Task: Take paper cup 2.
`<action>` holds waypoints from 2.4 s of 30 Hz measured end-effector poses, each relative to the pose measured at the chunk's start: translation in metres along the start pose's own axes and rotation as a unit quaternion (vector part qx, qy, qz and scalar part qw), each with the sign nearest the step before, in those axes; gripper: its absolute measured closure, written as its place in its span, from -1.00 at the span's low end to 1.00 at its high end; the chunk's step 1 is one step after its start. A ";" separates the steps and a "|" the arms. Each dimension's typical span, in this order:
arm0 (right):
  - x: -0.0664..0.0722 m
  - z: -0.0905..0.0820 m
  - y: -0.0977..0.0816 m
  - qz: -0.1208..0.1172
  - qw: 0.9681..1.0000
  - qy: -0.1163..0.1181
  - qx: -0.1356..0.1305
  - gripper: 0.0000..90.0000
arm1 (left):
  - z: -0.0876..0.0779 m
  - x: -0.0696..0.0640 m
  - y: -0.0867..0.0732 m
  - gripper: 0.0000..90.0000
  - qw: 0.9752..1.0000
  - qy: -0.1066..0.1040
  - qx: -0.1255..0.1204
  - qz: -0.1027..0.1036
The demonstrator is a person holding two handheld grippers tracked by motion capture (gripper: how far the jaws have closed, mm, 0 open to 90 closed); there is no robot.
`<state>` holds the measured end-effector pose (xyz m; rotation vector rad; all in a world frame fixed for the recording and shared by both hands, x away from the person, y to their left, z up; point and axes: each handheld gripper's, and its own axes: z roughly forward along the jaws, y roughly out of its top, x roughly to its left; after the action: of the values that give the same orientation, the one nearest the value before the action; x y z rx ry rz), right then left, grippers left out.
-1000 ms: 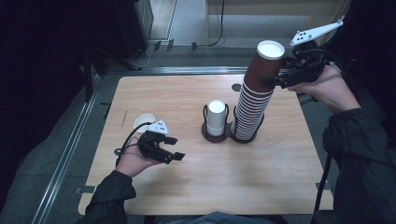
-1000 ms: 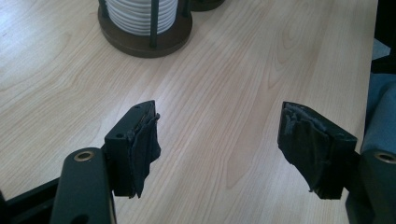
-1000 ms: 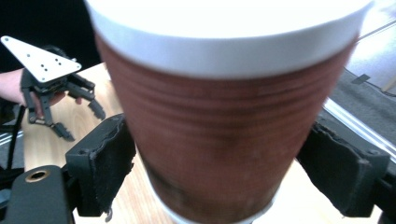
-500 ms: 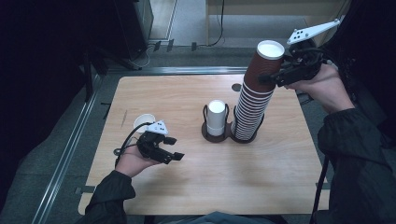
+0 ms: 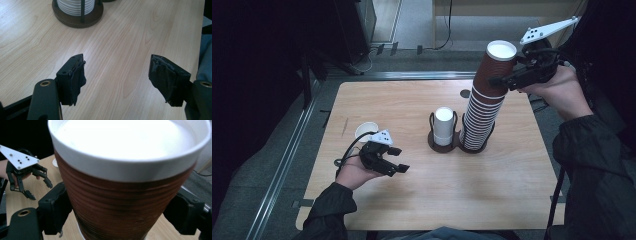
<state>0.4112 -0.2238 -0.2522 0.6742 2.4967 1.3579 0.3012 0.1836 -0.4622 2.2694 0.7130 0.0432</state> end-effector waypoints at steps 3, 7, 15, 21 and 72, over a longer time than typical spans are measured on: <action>0.000 -0.005 0.004 0.007 1.000 0.003 -0.018 -0.62 | 0.001 0.000 0.000 -0.36 1.000 0.001 0.002 0.001; 0.000 -0.012 0.015 0.009 1.000 0.002 -0.019 -0.62 | 0.001 0.001 0.000 -0.35 1.000 0.001 0.006 0.001; 0.005 -0.026 0.037 0.007 0.999 -0.003 -0.033 -0.61 | 0.000 0.000 0.000 -0.39 1.000 -0.009 0.000 -0.001; 0.018 -0.038 0.054 -0.025 0.999 -0.021 -0.038 -0.61 | -0.001 0.001 0.000 -0.39 1.000 -0.006 0.000 -0.005; 0.127 0.033 -0.058 -0.067 0.987 0.144 -0.018 -0.62 | -0.007 -0.008 0.009 -0.40 0.997 -0.042 -0.063 -0.002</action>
<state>0.2975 -0.1642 -0.3161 0.3133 2.6710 1.5399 0.2968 0.1787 -0.4496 2.1360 0.6510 -0.0087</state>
